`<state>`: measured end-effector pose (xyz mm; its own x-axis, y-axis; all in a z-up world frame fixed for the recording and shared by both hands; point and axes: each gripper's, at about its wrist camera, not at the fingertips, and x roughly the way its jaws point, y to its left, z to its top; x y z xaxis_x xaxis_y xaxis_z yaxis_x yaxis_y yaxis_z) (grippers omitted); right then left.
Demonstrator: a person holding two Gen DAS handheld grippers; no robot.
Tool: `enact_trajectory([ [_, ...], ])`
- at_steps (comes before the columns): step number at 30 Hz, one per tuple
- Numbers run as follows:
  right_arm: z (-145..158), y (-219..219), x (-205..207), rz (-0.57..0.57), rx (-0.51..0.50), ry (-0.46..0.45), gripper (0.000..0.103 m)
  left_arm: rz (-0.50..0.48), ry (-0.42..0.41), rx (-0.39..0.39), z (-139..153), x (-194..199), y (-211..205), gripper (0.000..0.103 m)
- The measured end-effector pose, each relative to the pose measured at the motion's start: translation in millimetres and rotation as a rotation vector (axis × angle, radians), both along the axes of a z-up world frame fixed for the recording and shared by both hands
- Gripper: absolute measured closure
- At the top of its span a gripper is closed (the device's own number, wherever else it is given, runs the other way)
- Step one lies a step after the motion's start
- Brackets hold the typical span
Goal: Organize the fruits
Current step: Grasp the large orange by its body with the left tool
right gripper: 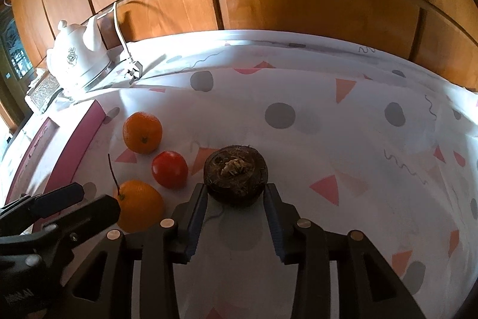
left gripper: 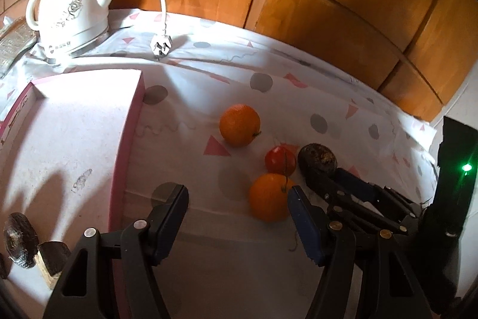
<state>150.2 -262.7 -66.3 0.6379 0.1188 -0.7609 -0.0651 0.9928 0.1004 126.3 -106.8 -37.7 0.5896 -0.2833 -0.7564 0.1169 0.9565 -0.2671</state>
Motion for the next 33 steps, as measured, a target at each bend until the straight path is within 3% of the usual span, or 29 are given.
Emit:
enact_trajectory([
  [4,3,4,-1,0.049,-0.030,-0.009,0.063,0.021,-0.020,-0.001,4,-1,5,0.034],
  [9,2,6,7,0.085,-0.057,-0.009,0.055,-0.012,-0.041,0.022,6,-1,-1,0.034],
  [16,-3,7,19,0.110,-0.056,0.016,0.055,-0.020,-0.023,0.018,3,3,-7,0.034],
  [23,-2,-14,8,-0.011,-0.067,0.029,0.056,-0.035,-0.007,0.028,2,9,-16,0.034],
  [30,1,-31,-17,-0.084,-0.045,0.033,0.056,-0.066,0.034,0.096,-15,21,-38,0.034],
  [32,1,-35,-22,-0.094,-0.039,0.026,0.056,-0.067,0.024,0.132,-18,21,-41,0.038],
  [33,1,-35,-22,-0.096,-0.035,0.024,0.056,-0.084,0.004,0.139,-17,19,-43,0.049],
])
